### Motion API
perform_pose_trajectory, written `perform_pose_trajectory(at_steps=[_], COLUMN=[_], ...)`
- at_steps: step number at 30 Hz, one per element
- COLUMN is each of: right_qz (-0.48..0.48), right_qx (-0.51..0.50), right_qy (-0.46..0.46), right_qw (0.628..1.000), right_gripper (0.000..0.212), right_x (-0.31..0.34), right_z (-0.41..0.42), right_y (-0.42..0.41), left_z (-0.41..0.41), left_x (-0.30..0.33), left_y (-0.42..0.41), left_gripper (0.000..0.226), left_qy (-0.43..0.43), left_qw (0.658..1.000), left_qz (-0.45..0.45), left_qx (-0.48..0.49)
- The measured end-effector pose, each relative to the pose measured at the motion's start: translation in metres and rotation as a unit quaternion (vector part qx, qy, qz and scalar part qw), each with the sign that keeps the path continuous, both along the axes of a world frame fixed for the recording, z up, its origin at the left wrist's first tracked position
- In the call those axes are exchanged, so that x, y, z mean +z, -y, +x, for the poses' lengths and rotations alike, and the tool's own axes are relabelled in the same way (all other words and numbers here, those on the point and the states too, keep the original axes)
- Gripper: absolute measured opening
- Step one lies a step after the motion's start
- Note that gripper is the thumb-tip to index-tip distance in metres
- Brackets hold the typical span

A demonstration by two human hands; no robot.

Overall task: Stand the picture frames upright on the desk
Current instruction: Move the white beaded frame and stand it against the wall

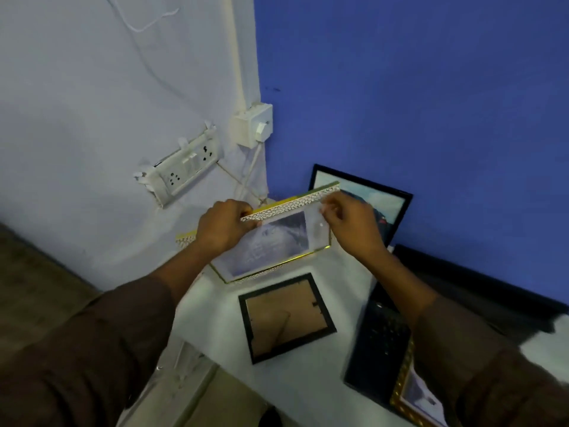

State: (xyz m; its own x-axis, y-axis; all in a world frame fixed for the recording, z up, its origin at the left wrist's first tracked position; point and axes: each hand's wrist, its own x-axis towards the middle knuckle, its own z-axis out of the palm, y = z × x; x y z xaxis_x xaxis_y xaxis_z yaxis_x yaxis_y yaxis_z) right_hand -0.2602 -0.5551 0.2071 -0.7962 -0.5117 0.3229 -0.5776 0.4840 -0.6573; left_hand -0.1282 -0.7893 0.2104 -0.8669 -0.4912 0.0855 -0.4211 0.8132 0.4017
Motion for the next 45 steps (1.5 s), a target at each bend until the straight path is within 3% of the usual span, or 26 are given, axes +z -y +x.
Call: perform_pose_trajectory(at_steps=[2,5,7,15,18,21,24,28,31,33,40,45], right_qz=[0.017,0.159,0.225,0.197,0.176,0.156,0.136,0.045,-0.013,-0.052,-0.161,-0.170], right_qx=[0.047,0.114,0.120,0.045,-0.018,-0.101,-0.184,-0.285,-0.338,-0.365,-0.400,-0.390], right_qy=[-0.083,-0.139,-0.180,-0.196,-0.181,-0.162,-0.134,-0.059,0.008,0.044,0.100,0.061], right_qw=[0.995,0.971,0.950,0.959,0.968,0.969,0.964,0.956,0.941,0.928,0.897,0.903], right_gripper=[0.027,0.044,0.044,0.041,0.044,0.046,0.041,0.045,0.048,0.052,0.055,0.046], right_x=[0.020,0.028,0.029,0.040,0.045,0.047,0.049,0.052,0.059,0.063,0.071,0.066], right_z=[0.022,0.049,0.061,0.098,0.104,0.116,0.132,0.157,0.171,0.177,0.182,0.164], right_y=[-0.020,-0.046,-0.062,-0.124,-0.146,-0.176,-0.206,-0.247,-0.281,-0.301,-0.367,-0.431], left_z=[0.007,0.022,0.032,0.067,0.075,0.094,0.114,0.129,0.126,0.120,0.076,0.035], left_x=[0.016,0.037,0.049,0.063,0.063,0.058,0.039,0.007,-0.013,-0.014,0.018,0.028], left_y=[-0.032,-0.081,-0.109,-0.168,-0.172,-0.179,-0.192,-0.214,-0.236,-0.255,-0.336,-0.389], left_gripper=[0.020,0.026,0.025,0.032,0.033,0.040,0.035,0.028,0.036,0.046,0.047,0.050], left_qy=[0.025,0.035,0.040,0.007,-0.089,-0.169,-0.199,-0.065,0.074,0.117,0.091,0.103], left_qw=[0.998,0.993,0.988,0.975,0.971,0.946,0.936,0.942,0.900,0.871,0.828,0.781], left_qz=[-0.040,-0.080,-0.101,-0.148,-0.064,-0.013,0.065,0.246,0.393,0.451,0.516,0.582], left_qx=[-0.032,-0.080,-0.108,-0.164,-0.210,-0.275,-0.283,-0.219,-0.172,-0.154,-0.200,-0.203])
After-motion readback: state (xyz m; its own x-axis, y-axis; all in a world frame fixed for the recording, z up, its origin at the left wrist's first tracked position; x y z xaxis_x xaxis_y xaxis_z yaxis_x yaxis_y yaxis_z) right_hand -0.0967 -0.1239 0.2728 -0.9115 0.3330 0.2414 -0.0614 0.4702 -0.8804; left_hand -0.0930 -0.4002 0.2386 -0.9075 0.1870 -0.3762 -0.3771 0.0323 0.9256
